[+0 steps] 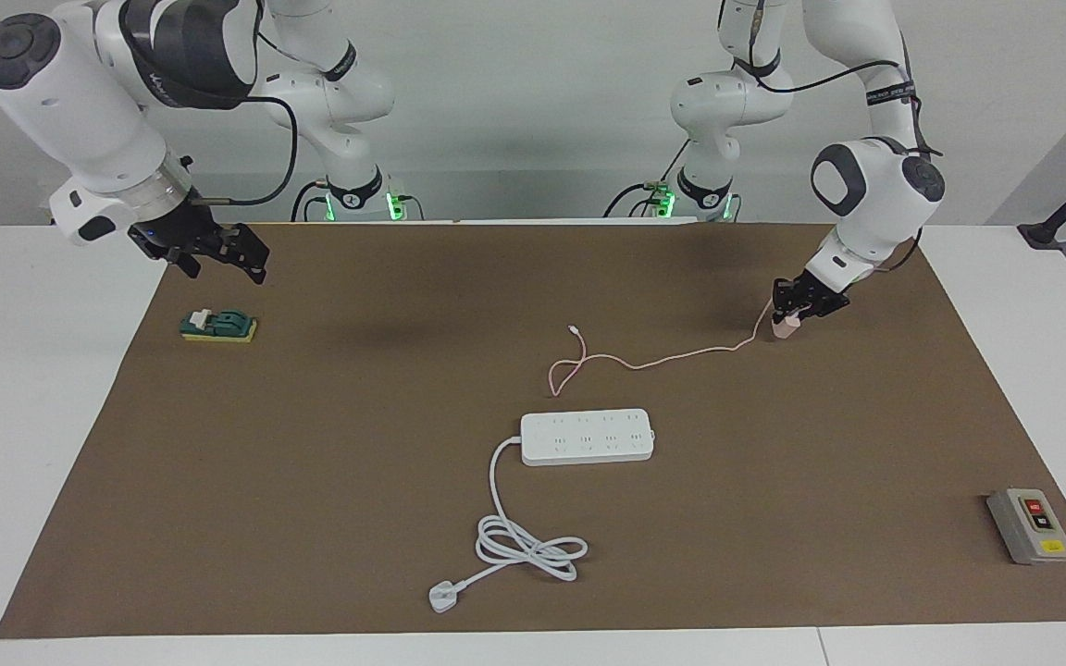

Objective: Unplug charger and place it aside
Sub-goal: 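Lower the pink charger onto the mat and open the left gripper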

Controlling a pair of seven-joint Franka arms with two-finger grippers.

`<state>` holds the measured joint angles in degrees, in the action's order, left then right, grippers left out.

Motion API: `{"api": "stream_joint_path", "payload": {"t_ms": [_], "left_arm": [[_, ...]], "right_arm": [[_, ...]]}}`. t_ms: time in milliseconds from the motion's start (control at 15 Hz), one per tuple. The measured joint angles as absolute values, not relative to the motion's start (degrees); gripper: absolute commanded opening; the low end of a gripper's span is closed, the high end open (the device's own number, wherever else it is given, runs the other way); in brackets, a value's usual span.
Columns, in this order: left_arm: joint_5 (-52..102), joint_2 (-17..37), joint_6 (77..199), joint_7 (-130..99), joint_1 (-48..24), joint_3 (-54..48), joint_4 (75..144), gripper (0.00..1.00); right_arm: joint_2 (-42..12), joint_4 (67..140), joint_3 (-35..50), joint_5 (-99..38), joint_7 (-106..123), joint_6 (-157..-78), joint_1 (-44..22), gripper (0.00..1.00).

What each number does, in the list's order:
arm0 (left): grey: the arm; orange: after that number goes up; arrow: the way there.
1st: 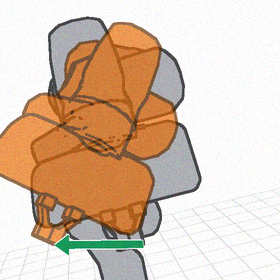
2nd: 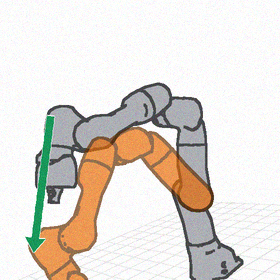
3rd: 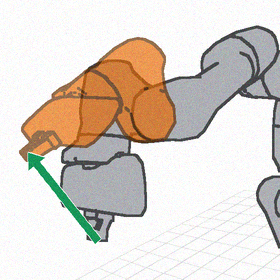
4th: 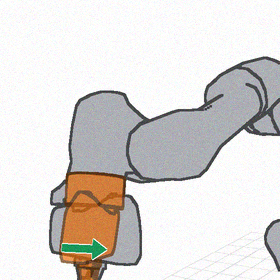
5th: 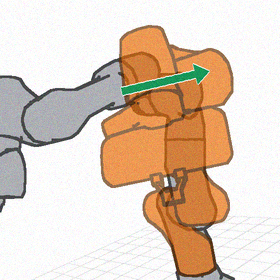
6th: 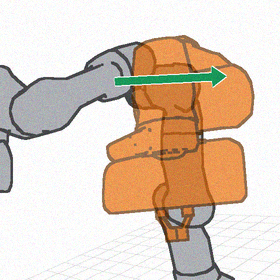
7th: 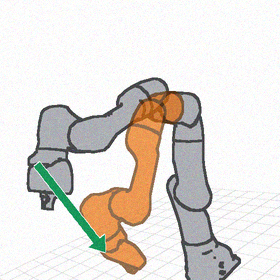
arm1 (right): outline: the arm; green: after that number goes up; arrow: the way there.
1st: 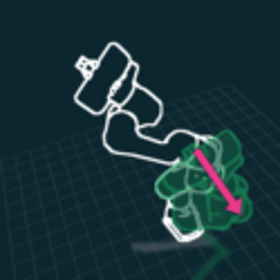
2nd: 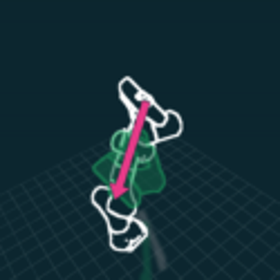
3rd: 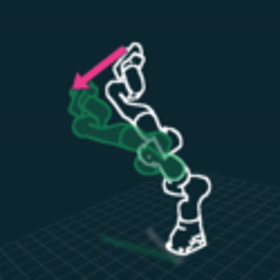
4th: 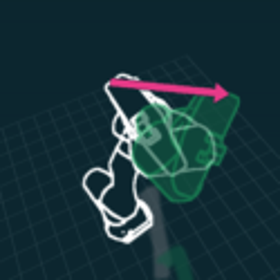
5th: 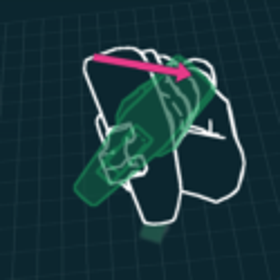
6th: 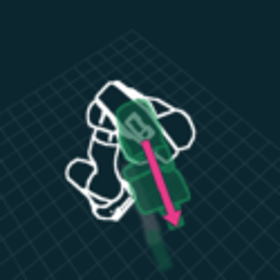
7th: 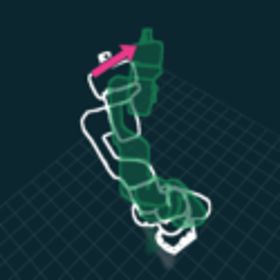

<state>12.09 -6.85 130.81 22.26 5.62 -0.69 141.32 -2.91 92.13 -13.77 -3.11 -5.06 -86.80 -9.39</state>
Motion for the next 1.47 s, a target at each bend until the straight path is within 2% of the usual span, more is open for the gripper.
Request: {"api": "stream_joint_path", "payload": {"t_ms": [67, 200, 267, 400, 467, 1000, 1467], "left_arm": [[12.1, -6.6, 130.8, 22.3, 5.7, -0.7, 141.3, 0.09], [12.1, -6.5, 130.9, 22.3, 6.2, -0.7, 141.3, 0.52], [12.1, -6.5, 130.8, 22.3, 6.5, -0.7, 141.3, 0.70], [12.1, -6.5, 130.8, 22.4, 6.8, -0.7, 141.3, 0.94], [12.1, -6.5, 130.8, 22.4, 6.9, -0.7, 141.3, 1.00], [12.1, -6.5, 130.4, 22.4, 8.2, -0.7, 140.6, 1.00], [12.1, -6.7, 121.6, 19.8, 8.6, -0.9, 132.7, 1.00]], "right_arm": [[-2.7, 92.5, -13.8, -3.1, -5.1, -86.9, -9.4, 1.00], [-2.2, 93.2, -13.7, -3.0, -5.1, -86.9, -9.4, 1.00], [-1.5, 94.2, -13.7, -2.9, -5.1, -86.9, -9.4, 1.00], [-0.1, 96.3, -13.6, -2.7, -5.1, -86.9, -9.4, 1.00], [0.5, 97.1, -13.6, -2.6, -5.1, -87.0, -9.4, 1.00], [1.2, 99.1, -13.6, -2.3, -3.5, -93.5, -9.3, 1.00], [1.1, 99.2, -13.5, 1.2, 0.1, -93.6, -8.1, 1.00]]}}
